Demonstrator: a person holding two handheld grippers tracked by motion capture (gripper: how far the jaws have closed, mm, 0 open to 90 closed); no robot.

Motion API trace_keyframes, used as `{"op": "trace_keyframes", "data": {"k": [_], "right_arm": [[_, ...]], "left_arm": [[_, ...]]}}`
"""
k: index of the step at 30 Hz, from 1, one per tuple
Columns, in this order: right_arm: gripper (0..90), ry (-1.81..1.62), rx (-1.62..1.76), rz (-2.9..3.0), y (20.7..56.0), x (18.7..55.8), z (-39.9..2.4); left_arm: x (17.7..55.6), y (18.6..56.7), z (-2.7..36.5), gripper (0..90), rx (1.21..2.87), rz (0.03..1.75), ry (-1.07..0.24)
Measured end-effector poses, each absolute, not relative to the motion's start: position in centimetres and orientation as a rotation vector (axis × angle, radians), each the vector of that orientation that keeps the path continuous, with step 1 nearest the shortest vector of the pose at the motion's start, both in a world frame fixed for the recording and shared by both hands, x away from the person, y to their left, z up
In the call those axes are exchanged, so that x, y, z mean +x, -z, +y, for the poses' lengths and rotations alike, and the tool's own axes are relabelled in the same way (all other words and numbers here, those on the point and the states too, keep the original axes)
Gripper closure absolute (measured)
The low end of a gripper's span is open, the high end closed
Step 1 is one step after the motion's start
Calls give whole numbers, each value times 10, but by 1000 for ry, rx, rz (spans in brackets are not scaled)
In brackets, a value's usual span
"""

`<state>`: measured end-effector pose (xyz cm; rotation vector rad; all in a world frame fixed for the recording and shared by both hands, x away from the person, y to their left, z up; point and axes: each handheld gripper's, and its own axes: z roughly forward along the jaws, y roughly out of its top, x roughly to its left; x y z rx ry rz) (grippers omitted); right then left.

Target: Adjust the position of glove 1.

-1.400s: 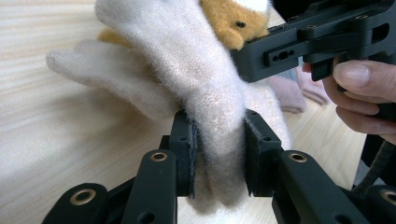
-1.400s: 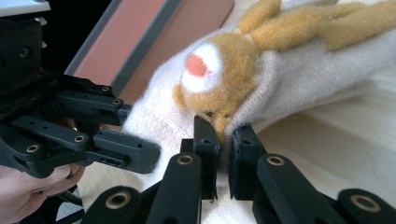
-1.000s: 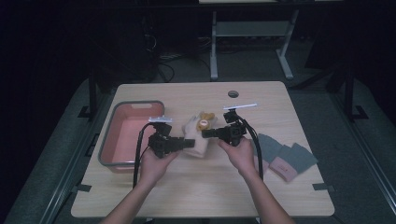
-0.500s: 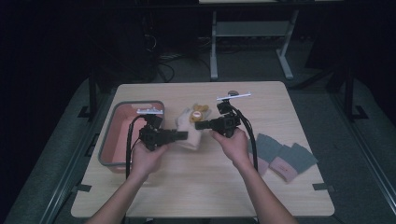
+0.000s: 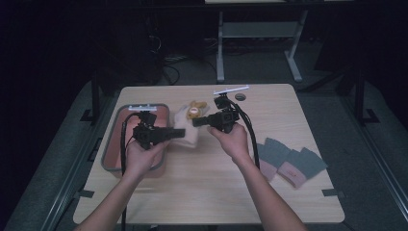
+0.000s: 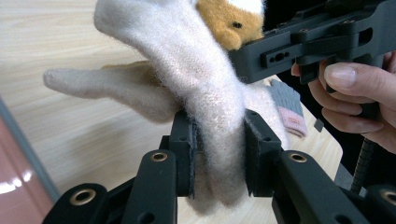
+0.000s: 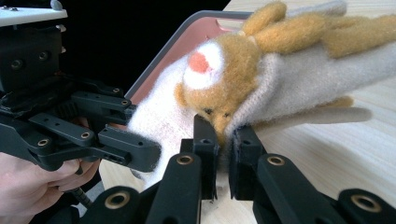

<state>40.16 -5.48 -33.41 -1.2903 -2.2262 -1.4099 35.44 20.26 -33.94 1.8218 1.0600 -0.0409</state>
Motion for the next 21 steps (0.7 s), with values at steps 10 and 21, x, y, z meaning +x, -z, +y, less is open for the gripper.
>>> {"op": "trace_keyframes", "data": {"k": [10,21], "right_arm": [[833,1416,-1253,-2216,331,409,-34],[834,1410,-1220,-2228,319,416,-14]], "left_arm": [[355,334,223,689,1811,1076,28],[355,324,242,689,1789,1085,4]]}}
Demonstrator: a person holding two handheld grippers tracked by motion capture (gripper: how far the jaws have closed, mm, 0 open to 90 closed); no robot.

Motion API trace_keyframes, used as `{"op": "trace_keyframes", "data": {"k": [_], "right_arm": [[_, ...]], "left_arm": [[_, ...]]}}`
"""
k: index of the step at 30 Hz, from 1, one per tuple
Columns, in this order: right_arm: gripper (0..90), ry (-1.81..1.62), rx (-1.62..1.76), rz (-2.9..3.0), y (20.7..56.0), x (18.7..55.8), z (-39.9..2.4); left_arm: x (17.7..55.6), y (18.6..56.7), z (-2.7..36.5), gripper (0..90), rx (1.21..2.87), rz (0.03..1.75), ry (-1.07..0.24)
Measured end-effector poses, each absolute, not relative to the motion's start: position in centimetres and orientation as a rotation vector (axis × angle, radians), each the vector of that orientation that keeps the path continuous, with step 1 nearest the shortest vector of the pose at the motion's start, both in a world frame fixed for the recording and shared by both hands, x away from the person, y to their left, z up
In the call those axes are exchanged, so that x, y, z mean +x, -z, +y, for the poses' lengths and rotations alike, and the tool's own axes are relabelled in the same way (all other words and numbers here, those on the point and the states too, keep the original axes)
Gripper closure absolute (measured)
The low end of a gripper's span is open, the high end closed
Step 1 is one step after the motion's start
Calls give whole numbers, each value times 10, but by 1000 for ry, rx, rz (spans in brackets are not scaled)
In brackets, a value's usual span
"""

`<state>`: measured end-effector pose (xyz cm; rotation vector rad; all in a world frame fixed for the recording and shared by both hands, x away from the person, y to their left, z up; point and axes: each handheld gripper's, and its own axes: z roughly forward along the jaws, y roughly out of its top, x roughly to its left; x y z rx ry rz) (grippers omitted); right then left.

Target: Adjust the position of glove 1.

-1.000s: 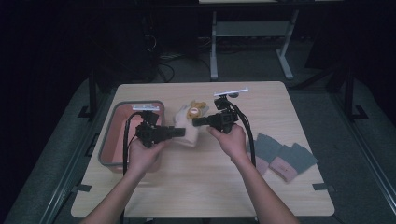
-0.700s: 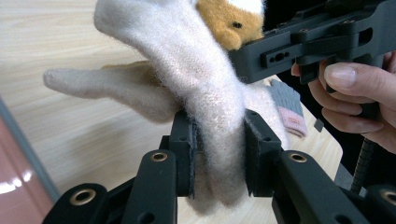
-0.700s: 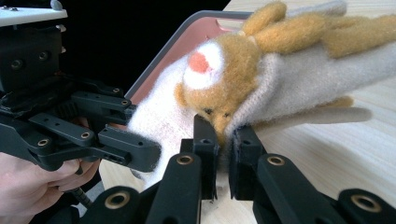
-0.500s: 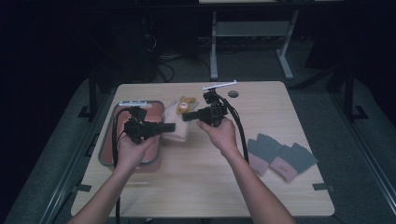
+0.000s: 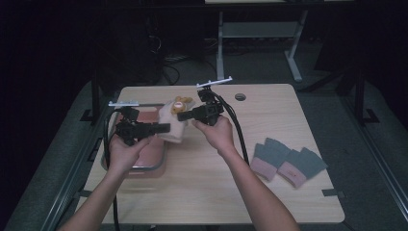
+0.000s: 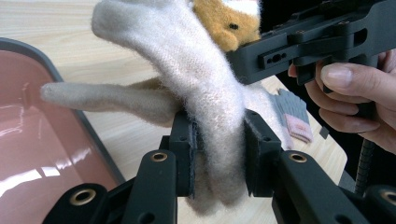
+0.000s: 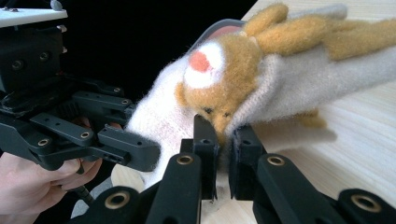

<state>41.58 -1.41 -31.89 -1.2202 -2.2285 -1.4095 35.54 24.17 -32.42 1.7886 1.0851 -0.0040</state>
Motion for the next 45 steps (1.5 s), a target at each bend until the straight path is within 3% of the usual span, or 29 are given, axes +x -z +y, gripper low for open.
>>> {"op": "trace_keyframes", "data": {"k": [26,45], "right_arm": [[832,1457,-1114,-2216,284,437,40],[829,1329,-1118,-2208,323,460,83]], "left_arm": [[361,284,294,690,1753,1108,-77],[377,326,331,689,1745,1221,7]]}}
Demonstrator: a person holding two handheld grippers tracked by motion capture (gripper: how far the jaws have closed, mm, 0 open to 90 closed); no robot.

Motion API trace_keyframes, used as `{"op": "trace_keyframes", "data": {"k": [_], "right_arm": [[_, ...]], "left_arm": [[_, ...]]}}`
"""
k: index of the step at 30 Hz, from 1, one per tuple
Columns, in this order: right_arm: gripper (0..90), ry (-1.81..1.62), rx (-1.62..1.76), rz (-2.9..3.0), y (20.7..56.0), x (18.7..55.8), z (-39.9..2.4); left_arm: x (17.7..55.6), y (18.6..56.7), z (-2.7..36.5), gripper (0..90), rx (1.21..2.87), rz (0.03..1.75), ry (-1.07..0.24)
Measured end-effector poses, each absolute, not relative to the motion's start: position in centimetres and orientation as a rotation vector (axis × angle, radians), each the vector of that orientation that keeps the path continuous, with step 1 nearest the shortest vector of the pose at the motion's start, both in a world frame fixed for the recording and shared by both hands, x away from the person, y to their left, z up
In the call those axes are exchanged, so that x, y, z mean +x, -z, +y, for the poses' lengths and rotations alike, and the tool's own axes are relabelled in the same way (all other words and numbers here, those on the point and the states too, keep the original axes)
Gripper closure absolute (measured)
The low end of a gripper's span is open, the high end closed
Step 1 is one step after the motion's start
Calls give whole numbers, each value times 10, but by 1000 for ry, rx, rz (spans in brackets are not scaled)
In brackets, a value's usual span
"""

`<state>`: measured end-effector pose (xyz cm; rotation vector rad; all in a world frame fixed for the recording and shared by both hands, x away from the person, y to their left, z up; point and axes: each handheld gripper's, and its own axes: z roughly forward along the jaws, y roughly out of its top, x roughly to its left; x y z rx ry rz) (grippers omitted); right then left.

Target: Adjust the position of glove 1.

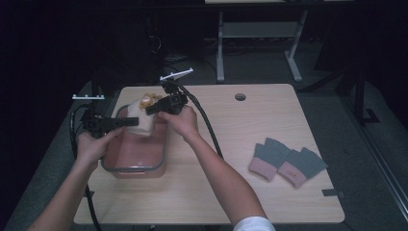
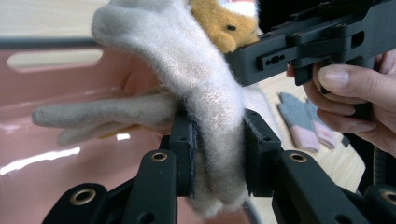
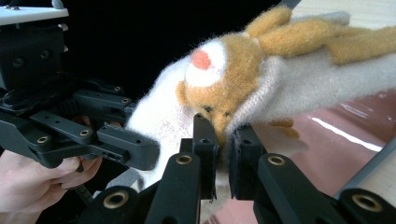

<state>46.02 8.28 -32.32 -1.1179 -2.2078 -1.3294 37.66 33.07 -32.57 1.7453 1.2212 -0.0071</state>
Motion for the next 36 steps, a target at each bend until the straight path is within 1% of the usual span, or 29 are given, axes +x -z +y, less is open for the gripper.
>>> {"op": "trace_keyframes", "data": {"k": [6,17,24,28,36], "right_arm": [[828,1268,-1128,-2202,349,463,93],[817,1120,-1142,-2214,390,463,104],[799,1037,-1138,-2262,399,461,112],[775,1014,-1139,-2291,401,460,116],[696,973,-1132,-2342,402,458,119]], "left_arm": [[378,347,337,689,1764,1268,47],[374,376,334,686,1839,1365,80],[372,384,332,686,1915,1428,55],[371,389,332,686,1928,1465,50],[369,396,334,686,1974,1528,24]]}}
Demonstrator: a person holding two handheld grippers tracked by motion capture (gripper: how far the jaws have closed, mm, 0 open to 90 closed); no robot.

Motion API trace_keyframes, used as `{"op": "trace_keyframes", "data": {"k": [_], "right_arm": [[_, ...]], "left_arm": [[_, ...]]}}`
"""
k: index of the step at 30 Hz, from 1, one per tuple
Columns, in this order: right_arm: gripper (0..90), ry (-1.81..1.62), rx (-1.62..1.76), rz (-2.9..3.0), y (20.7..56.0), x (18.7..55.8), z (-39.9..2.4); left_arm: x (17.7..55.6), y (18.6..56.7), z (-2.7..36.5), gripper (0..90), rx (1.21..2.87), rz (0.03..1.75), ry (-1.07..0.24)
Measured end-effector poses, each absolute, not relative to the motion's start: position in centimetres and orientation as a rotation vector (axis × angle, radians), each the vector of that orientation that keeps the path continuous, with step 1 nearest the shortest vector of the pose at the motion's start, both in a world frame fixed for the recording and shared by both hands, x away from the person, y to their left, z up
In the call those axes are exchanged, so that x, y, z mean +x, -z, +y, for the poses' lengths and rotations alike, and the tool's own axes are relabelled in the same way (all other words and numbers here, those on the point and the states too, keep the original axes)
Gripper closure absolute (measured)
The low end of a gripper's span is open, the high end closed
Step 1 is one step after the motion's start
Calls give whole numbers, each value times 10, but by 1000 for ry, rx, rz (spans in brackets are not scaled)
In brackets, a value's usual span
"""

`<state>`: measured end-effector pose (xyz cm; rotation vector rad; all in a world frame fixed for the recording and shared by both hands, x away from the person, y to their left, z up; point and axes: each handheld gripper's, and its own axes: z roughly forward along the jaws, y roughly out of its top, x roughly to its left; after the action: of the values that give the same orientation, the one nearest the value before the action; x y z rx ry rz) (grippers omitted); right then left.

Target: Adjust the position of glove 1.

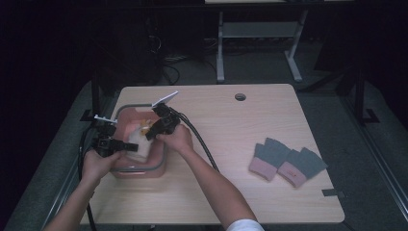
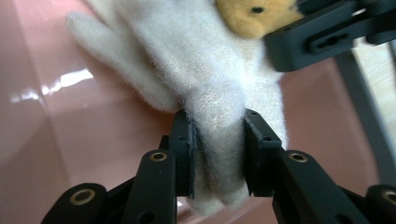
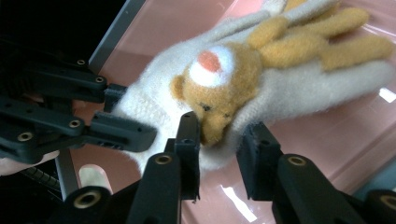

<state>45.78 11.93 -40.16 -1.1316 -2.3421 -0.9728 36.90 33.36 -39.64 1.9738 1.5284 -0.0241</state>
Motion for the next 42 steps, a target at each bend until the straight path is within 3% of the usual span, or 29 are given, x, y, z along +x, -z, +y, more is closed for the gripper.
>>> {"op": "trace_keyframes", "data": {"k": [14,22,26,28,32,42], "right_arm": [[677,1012,-1112,-2367,391,453,114],[679,1025,-1107,-2366,387,451,110],[679,1050,-1105,-2363,383,449,104],[678,1061,-1105,-2360,380,447,101],[673,1097,-1101,-2350,376,445,93],[666,1154,-1085,-2339,369,438,77]], "left_arm": [[370,403,335,673,2034,1572,22],[368,393,337,534,2001,1584,-7],[368,379,337,514,1984,1567,-57],[368,375,336,535,1984,1561,-78],[371,380,331,669,2059,1544,-79],[376,395,322,692,2149,1570,-92]]}}
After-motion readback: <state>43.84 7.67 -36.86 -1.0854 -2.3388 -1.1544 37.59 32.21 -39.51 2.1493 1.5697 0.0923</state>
